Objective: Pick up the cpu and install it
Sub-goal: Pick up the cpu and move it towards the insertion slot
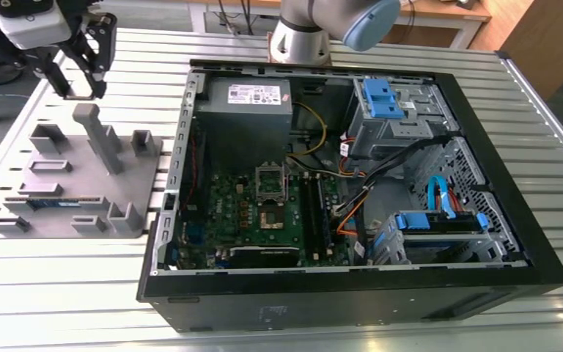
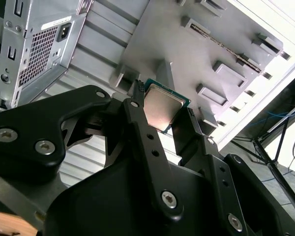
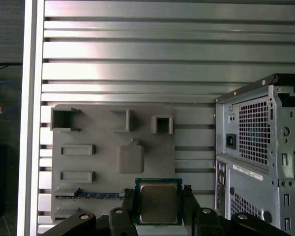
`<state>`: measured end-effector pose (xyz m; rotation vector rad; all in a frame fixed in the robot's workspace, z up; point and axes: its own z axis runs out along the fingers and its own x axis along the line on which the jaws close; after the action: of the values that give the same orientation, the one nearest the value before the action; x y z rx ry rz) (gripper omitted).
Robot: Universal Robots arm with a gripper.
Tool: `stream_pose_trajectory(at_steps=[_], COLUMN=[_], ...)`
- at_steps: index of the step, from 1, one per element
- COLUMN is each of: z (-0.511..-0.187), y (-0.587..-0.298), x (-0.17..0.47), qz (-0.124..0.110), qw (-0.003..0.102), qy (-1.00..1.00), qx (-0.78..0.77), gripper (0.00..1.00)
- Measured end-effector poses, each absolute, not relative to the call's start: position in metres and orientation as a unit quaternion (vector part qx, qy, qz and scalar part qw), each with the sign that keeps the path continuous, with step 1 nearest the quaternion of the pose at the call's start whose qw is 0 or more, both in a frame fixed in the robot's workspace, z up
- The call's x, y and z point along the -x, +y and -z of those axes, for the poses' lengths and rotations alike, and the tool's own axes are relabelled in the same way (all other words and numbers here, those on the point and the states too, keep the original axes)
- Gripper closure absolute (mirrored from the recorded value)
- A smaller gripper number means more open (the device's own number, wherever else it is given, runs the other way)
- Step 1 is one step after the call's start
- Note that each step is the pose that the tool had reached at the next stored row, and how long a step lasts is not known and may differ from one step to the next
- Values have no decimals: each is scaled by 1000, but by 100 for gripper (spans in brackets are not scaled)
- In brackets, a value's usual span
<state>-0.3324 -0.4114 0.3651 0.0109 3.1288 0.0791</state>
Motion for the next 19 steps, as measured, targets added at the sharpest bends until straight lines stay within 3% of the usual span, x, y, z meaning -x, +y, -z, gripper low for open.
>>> stream_pose_trajectory(at_steps=[19], z=[-365], y=[-411], x=[316], qz=[-25], qw=[6], qy=[1000], qx=[-4], gripper=[53])
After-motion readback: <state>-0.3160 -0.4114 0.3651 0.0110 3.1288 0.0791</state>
